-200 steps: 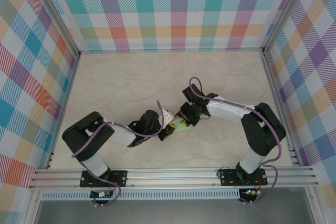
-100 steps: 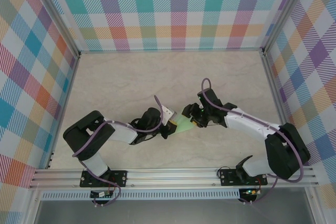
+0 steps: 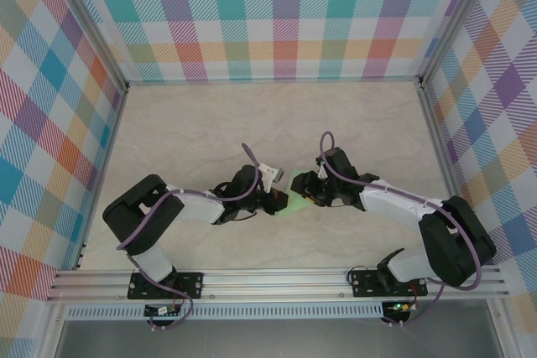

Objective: Fold a paper plane with a square sheet of paper (pick it up from the middle)
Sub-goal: Fourth fold the wing at the center of the table.

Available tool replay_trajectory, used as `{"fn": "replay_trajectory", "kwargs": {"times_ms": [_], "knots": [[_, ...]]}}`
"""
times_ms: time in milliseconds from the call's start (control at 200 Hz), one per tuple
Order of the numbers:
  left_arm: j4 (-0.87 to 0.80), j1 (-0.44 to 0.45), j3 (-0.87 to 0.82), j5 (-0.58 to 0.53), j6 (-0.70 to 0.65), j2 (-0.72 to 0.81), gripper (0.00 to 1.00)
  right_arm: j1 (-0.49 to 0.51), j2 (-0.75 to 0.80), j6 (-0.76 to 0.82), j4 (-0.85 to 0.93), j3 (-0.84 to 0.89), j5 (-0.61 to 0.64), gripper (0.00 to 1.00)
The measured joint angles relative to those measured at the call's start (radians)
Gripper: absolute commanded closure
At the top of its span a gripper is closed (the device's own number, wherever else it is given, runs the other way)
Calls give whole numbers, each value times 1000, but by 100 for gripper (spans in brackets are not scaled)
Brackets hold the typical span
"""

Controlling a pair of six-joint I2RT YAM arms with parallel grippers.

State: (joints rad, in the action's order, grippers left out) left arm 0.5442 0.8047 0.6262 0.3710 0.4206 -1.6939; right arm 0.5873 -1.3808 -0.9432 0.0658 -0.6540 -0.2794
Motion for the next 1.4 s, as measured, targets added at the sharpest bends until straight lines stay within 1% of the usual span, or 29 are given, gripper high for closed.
{"fn": "replay_trajectory", "kwargs": {"times_ms": [225, 650, 1270, 1400], "knots": [[1, 0, 0, 6, 77, -34, 96, -23, -26, 10, -30, 8, -10, 51], [39, 0, -1, -6, 238, -52, 97, -39, -90, 29, -77, 24, -29, 53], [61, -2, -1, -3, 334, -92, 96, -44, -201, 44, -90, -3, -63, 55], [61, -3, -1, -1, 344, -92, 92, -44, -212, 44, -87, -15, -63, 55]]}}
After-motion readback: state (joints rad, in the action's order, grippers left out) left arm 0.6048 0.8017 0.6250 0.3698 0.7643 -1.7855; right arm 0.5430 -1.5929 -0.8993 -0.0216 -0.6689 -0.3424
